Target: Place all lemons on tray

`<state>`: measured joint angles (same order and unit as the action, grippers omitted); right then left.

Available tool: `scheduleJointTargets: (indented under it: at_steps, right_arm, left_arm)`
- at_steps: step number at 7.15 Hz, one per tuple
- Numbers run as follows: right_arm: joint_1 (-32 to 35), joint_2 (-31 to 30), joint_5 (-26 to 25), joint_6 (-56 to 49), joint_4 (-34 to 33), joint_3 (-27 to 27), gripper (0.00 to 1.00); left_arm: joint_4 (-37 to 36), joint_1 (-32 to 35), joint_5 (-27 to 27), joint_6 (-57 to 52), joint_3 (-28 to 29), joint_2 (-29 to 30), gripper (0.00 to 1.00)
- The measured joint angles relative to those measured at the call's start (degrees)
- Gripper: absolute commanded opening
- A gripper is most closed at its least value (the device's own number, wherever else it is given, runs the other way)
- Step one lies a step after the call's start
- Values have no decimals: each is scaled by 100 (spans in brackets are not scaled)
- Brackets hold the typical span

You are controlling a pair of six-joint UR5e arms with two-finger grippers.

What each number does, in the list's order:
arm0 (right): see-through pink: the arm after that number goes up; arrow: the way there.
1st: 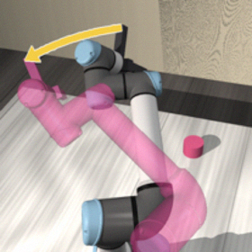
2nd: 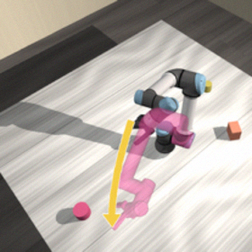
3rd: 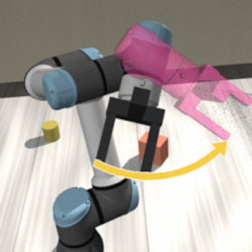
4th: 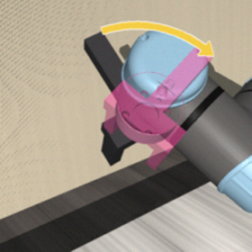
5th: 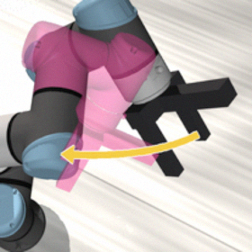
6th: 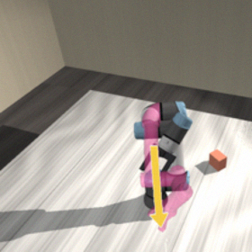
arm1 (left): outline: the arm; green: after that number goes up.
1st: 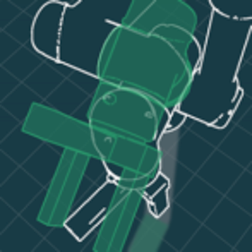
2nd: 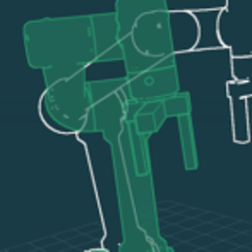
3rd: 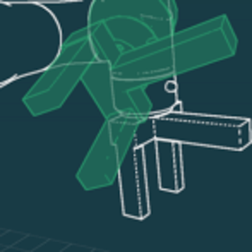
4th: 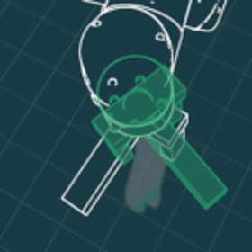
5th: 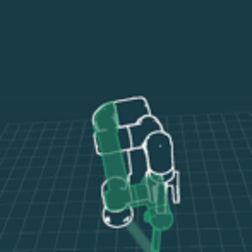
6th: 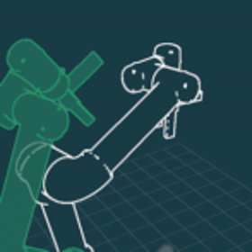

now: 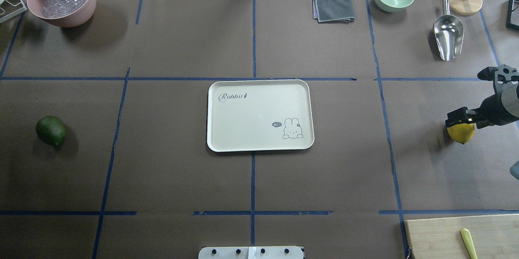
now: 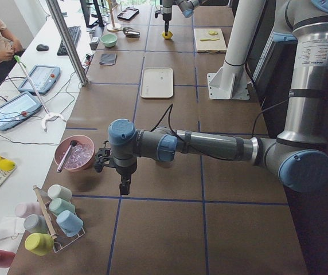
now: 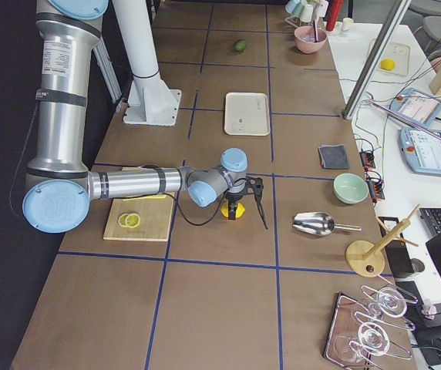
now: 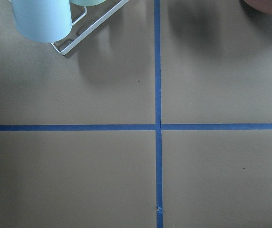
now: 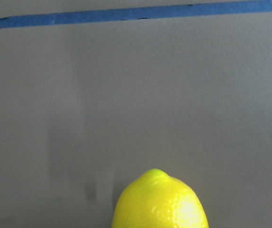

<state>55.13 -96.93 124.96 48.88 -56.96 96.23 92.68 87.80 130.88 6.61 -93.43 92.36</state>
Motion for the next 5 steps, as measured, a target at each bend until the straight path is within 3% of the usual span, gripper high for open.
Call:
scheduleJointTargets:
  at_steps: [1,2,3,4,5]
  right_arm:
    - [-27,26,-7,-18,8,-71,98]
    - [-51,53,-12,-29,14,-137,90]
    - [-71,73,-13,-30,17,-179,55]
    - [-83,81,-10,-14,20,-197,10]
    - [-84,84,-4,8,24,-194,0]
  left_arm:
    - [-2,0,-1,-6,-10,-10,100]
    - [-1,0,-1,-9,-14,-13,100]
    - [0,0,-1,-10,-16,-15,100]
    - [-2,0,-1,-11,-20,-16,100]
    - [-3,0,-1,-11,-23,-19,100]
